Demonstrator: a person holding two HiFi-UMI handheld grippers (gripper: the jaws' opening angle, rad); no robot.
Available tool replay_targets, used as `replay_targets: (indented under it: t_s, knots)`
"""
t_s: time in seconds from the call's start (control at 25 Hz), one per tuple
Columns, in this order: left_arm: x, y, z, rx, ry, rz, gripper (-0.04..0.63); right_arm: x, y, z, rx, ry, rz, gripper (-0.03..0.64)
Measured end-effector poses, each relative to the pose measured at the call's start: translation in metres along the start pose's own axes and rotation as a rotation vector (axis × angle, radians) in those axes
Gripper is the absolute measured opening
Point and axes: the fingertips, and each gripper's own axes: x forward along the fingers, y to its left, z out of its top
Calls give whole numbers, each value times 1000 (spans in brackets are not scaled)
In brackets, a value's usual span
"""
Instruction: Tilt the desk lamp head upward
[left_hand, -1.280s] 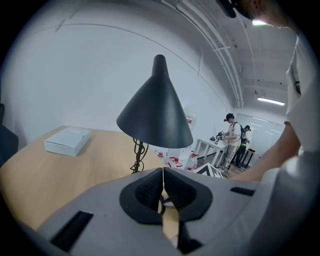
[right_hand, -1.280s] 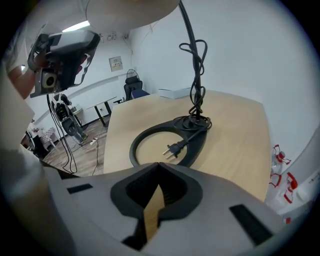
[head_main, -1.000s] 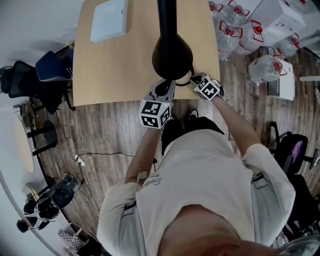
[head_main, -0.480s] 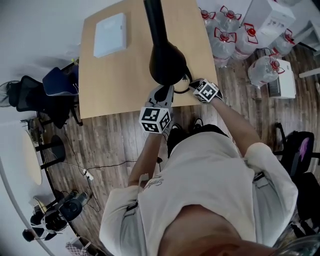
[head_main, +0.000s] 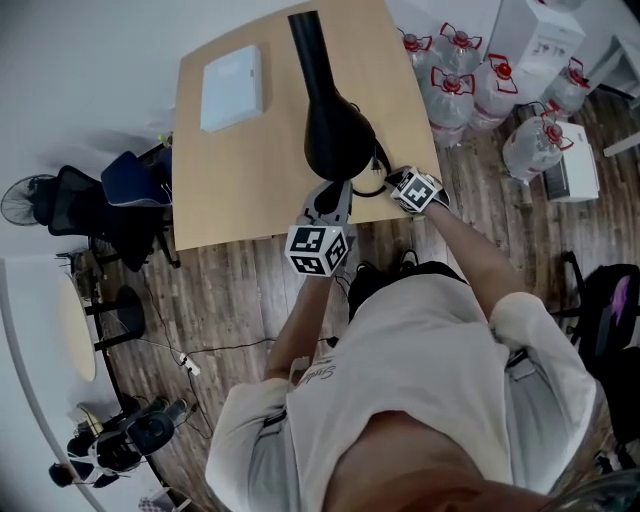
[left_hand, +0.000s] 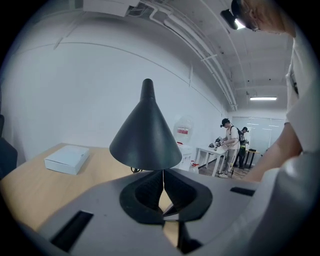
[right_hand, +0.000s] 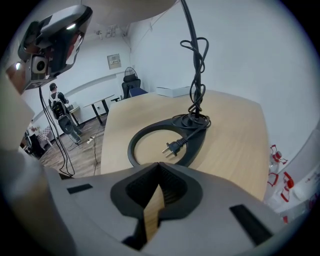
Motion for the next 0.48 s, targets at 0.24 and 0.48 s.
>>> replay_targets:
  t_s: [0.24, 0.48]
  knots:
    - [-24, -13, 16, 13, -26, 2, 15, -2, 0, -1, -17, -6, -26, -5]
    - [-47, -23, 42, 33, -65, 12, 17, -2, -2, 2, 0, -3, -15, -5]
